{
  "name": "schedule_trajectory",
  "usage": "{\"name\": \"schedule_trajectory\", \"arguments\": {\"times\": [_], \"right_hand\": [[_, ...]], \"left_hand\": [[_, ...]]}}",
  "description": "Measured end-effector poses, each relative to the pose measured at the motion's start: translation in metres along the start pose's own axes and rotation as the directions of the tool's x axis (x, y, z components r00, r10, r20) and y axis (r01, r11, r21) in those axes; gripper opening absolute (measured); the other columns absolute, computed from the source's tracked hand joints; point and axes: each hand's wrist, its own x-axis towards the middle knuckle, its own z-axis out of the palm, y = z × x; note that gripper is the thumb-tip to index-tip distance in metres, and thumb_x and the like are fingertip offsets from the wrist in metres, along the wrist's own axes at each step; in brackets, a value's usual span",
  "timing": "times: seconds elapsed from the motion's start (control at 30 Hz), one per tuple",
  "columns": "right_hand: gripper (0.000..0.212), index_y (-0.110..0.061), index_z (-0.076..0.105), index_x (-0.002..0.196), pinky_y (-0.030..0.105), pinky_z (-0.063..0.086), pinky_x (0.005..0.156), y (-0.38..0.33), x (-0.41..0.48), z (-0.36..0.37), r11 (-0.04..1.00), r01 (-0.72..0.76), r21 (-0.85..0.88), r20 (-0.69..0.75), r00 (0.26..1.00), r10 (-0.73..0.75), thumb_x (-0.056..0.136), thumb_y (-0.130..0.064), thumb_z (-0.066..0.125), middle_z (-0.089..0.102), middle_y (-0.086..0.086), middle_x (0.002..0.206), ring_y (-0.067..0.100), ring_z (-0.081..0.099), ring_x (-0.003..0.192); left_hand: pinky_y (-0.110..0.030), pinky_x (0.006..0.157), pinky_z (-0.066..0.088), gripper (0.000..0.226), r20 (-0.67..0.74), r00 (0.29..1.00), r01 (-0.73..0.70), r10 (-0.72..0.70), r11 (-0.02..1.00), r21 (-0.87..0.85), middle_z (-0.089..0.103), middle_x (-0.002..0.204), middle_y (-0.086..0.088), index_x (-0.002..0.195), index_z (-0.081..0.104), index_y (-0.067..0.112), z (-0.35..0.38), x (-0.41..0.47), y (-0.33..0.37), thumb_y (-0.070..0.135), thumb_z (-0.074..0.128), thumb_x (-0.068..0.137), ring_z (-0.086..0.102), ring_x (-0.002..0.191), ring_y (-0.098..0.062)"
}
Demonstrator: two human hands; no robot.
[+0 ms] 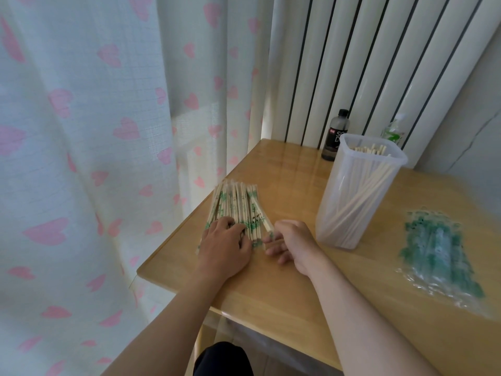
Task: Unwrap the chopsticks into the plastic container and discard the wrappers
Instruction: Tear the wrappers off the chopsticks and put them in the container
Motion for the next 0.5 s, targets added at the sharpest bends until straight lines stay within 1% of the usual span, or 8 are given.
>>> {"name": "schedule_trajectory", "arguments": {"times": [0.07,0.13,0.2,0.27,0.3,0.33,0.4,0.5], "right_hand": [[0.011,-0.005,0.060,0.092,0.024,0.036,0.040,0.0004,0.0009,-0.0015,0.999,-0.010,0.039,0.003,1.000,0.010,0.093,-0.011,0.050,0.074,0.013,0.084,0.023,0.064,0.053],[0.006,-0.010,0.054,0.088,0.024,0.036,0.040,0.0006,0.0016,-0.0024,0.999,-0.012,0.051,0.007,1.000,0.011,0.091,-0.005,0.051,0.076,0.012,0.081,0.023,0.062,0.051],[0.014,-0.012,0.055,0.091,0.025,0.036,0.040,0.0005,0.0007,-0.0037,0.999,-0.001,0.047,0.015,1.000,0.000,0.088,0.001,0.051,0.077,0.011,0.080,0.021,0.060,0.049],[0.033,-0.019,0.064,0.106,0.024,0.038,0.039,0.0007,-0.0003,-0.0056,0.999,0.010,0.053,0.035,0.999,-0.011,0.086,0.004,0.051,0.077,0.011,0.081,0.020,0.059,0.050],[0.042,-0.024,0.068,0.111,0.024,0.038,0.039,0.0006,-0.0005,-0.0063,0.998,0.015,0.058,0.048,0.999,-0.018,0.085,0.004,0.051,0.076,0.011,0.081,0.020,0.060,0.051],[0.045,-0.025,0.071,0.112,0.024,0.039,0.040,0.0005,-0.0006,-0.0066,0.998,0.022,0.060,0.061,0.998,-0.026,0.085,0.004,0.049,0.076,0.011,0.082,0.020,0.061,0.053],[0.039,-0.018,0.075,0.108,0.024,0.039,0.040,0.0012,0.0003,-0.0061,0.998,0.029,0.060,0.072,0.997,-0.034,0.090,0.001,0.046,0.074,0.013,0.082,0.021,0.064,0.057],[0.030,-0.008,0.075,0.105,0.025,0.038,0.042,0.0034,0.0009,-0.0052,0.995,0.027,0.096,0.057,0.998,-0.033,0.098,-0.010,0.045,0.073,0.014,0.080,0.021,0.067,0.060]], "left_hand": [[-0.038,0.099,0.038,0.032,-0.003,1.000,-0.002,0.002,1.000,0.001,0.058,0.119,0.002,0.116,0.070,0.025,0.0001,0.0004,0.0001,0.035,0.050,0.093,0.052,0.116,-0.021],[-0.038,0.099,0.039,0.033,0.001,1.000,-0.006,0.006,1.000,0.002,0.058,0.119,0.002,0.116,0.070,0.025,0.0005,0.0008,-0.0007,0.036,0.049,0.093,0.052,0.115,-0.021],[-0.038,0.099,0.039,0.033,-0.001,1.000,-0.007,0.007,1.000,0.002,0.059,0.118,0.002,0.116,0.070,0.024,0.0010,0.0008,-0.0012,0.035,0.049,0.093,0.052,0.115,-0.022],[-0.038,0.099,0.039,0.032,-0.006,1.000,-0.004,0.004,1.000,0.002,0.059,0.118,0.002,0.115,0.070,0.024,0.0011,0.0009,-0.0010,0.035,0.050,0.093,0.052,0.115,-0.023],[-0.038,0.098,0.039,0.032,-0.008,1.000,-0.004,0.004,1.000,0.003,0.059,0.118,0.001,0.115,0.070,0.024,0.0012,0.0009,-0.0008,0.035,0.050,0.093,0.052,0.115,-0.023],[-0.038,0.099,0.039,0.032,-0.008,1.000,-0.005,0.005,1.000,0.006,0.059,0.118,0.001,0.116,0.070,0.024,0.0014,0.0008,-0.0010,0.035,0.050,0.093,0.052,0.115,-0.023],[-0.039,0.099,0.039,0.033,-0.004,1.000,-0.012,0.012,1.000,0.018,0.058,0.120,0.001,0.117,0.069,0.024,0.0016,0.0010,-0.0016,0.036,0.050,0.094,0.052,0.116,-0.022],[-0.039,0.100,0.039,0.033,0.005,1.000,-0.016,0.016,1.000,0.017,0.058,0.120,0.001,0.118,0.069,0.024,0.0020,0.0012,-0.0027,0.036,0.049,0.094,0.052,0.116,-0.023]]}}
